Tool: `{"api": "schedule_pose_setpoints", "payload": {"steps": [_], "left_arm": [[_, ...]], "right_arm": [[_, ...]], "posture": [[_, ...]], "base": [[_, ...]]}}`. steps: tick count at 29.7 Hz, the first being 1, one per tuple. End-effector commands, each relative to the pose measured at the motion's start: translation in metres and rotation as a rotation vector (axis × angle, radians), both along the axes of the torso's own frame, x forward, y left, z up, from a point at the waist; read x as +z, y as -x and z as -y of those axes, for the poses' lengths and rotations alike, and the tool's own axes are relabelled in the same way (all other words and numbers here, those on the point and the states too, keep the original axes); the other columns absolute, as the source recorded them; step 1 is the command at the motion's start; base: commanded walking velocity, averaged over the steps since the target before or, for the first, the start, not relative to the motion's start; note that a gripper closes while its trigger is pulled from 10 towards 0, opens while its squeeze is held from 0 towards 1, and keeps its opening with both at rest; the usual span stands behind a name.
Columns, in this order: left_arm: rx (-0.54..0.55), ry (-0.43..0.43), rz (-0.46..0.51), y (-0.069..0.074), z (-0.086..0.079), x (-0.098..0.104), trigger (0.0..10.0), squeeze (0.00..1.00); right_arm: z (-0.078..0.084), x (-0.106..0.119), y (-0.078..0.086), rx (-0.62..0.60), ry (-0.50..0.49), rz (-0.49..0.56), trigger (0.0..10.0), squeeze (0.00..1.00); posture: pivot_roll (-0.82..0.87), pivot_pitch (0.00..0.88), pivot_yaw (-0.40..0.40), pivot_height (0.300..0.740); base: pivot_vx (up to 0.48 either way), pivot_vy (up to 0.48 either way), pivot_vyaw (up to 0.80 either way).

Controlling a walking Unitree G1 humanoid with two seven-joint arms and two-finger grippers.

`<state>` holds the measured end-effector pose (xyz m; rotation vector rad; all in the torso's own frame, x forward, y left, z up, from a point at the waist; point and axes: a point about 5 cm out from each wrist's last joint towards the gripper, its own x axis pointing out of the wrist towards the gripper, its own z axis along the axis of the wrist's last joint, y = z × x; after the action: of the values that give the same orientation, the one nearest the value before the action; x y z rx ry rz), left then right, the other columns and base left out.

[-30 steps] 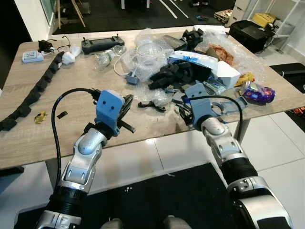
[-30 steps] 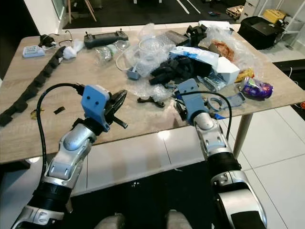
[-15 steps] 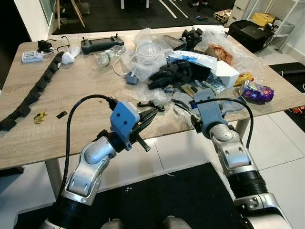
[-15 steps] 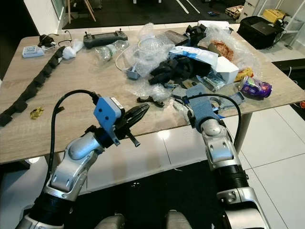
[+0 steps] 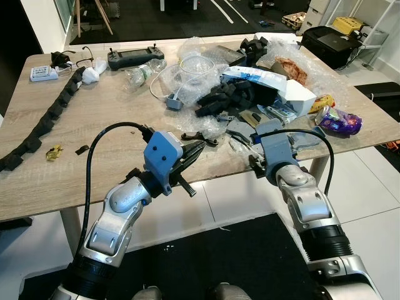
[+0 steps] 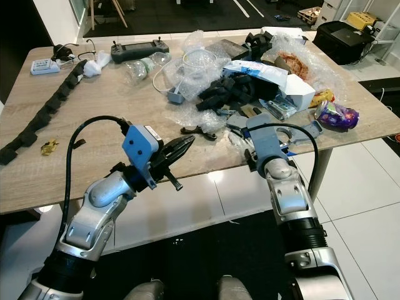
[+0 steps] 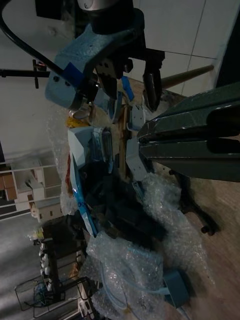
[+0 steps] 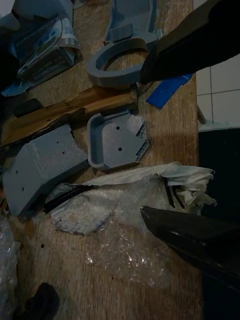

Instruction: Picking trash to rubbish bin

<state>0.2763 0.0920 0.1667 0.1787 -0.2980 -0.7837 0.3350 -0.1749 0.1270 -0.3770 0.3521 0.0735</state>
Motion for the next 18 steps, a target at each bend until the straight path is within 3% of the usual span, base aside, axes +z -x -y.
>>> {"api": "schedule_pose_setpoints", "payload": {"steps": [1, 2, 18], "left_arm": [[0.007, -0.024, 0.001, 0.0, -0.003, -0.001, 10.0, 0.0], [0.007, -0.023, 0.001, 0.0, -0.002, -0.001, 10.0, 0.0], [0.008, -0.021, 0.004, 0.0, -0.002, 0.001, 10.0, 0.0]], "right_arm": [[0.002, -0.003, 0.002, -0.019, 0.002, -0.016, 10.0, 0.57], [0.001, -0.003, 0.002, -0.014, -0.002, -0.01, 10.0, 0.0], [-0.016, 0.029, -0.003, 0.026, -0.113, 0.108, 10.0, 0.0]], "posture": [[-0.01, 0.062, -0.035, 0.74], [-0.01, 0.062, -0.035, 0.74], [-0.01, 0.063, -0.032, 0.74]], "base": [[0.0, 0.0, 0.0], [0.0, 0.0, 0.0], [0.0, 0.0, 0.0]]}}
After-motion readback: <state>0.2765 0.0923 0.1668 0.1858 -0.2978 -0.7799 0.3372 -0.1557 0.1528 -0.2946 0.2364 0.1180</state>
